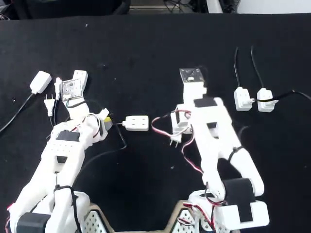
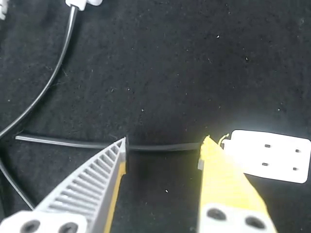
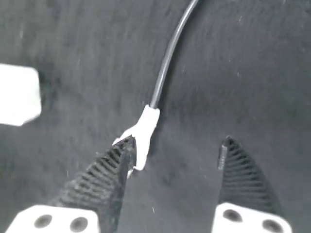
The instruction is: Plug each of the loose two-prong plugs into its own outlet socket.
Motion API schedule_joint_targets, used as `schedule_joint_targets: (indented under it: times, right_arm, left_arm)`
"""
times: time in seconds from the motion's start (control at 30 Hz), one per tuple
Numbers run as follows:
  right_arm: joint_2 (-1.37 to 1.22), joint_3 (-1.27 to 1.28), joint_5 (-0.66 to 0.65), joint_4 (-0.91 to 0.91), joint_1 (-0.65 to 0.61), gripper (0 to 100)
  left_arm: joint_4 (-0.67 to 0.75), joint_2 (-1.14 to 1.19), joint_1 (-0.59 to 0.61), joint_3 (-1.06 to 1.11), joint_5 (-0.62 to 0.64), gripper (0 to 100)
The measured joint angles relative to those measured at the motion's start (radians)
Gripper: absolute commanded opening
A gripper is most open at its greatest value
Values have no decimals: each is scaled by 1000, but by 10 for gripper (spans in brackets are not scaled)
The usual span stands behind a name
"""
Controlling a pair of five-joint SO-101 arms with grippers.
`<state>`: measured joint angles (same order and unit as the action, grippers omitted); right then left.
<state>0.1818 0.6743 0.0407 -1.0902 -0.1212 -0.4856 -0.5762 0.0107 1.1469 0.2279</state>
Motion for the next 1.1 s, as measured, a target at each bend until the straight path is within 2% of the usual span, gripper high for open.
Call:
schedule_joint_targets:
  times: [0.07, 0.17, 0.33, 0.47, 0.83, 0.97, 1.1]
  right_arm:
    - [0, -34, -31, -91, 0, 265]
    - [0, -38, -52, -112, 0, 253]
    - [0, 41, -37, 28, -3, 147]
    - [0, 103, -15, 157, -18, 142]
    - [-124, 101, -15, 196, -120, 142]
    - [-178, 48, -9, 170, -104, 138]
    - [-192, -23, -12, 43, -66, 125]
  left_arm:
    - [0, 0, 0, 0, 0, 245]
    - [0, 0, 0, 0, 0, 245]
    - [0, 0, 0, 0, 0, 245]
    - [0, 0, 0, 0, 0, 245]
    - [0, 0, 0, 0, 0, 245]
    - [0, 0, 0, 0, 0, 245]
    - [0, 0, 0, 0, 0, 245]
